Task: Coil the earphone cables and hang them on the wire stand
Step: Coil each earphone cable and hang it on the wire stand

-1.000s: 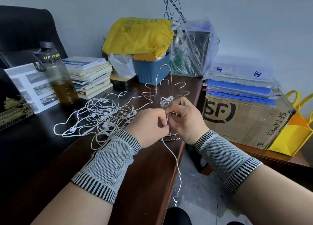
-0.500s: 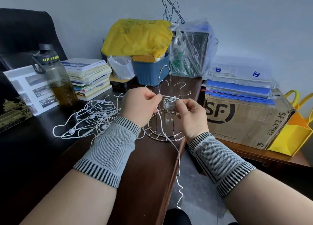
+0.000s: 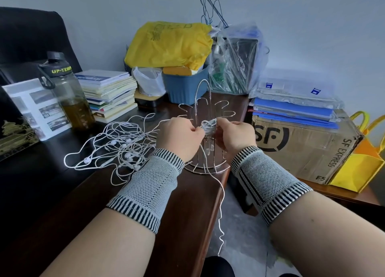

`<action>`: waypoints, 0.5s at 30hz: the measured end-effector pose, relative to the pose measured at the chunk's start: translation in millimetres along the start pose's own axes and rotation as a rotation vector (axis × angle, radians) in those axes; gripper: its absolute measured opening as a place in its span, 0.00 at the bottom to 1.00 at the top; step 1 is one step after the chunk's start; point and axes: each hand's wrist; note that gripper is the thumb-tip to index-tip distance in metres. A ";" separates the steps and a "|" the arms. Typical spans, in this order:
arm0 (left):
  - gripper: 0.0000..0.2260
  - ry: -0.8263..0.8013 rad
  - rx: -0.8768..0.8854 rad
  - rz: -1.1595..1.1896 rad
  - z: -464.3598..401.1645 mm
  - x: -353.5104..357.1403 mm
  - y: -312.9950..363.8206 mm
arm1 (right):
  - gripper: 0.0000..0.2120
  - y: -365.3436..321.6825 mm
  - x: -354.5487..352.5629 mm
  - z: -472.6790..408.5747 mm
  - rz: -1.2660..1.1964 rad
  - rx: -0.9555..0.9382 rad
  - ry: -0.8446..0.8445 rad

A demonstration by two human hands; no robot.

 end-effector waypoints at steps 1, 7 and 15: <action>0.17 -0.015 0.009 0.008 1.7 0.2 -1.1 | 0.13 0.1 -0.8 0.5 -0.009 0.000 -0.014; 0.17 -0.110 0.099 0.013 8.6 5.6 -9.9 | 0.05 7.0 -7.8 1.7 -0.023 -0.105 -0.051; 0.06 -0.162 0.201 -0.056 16.8 8.6 -11.9 | 0.21 27.2 -18.3 24.9 0.377 -0.714 -0.182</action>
Point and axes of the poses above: each hand's wrist, its own z-axis away from the middle knuckle, its own x-axis out of the palm, y = z × x, and after that the axes turned 1 degree about -y, right-handed
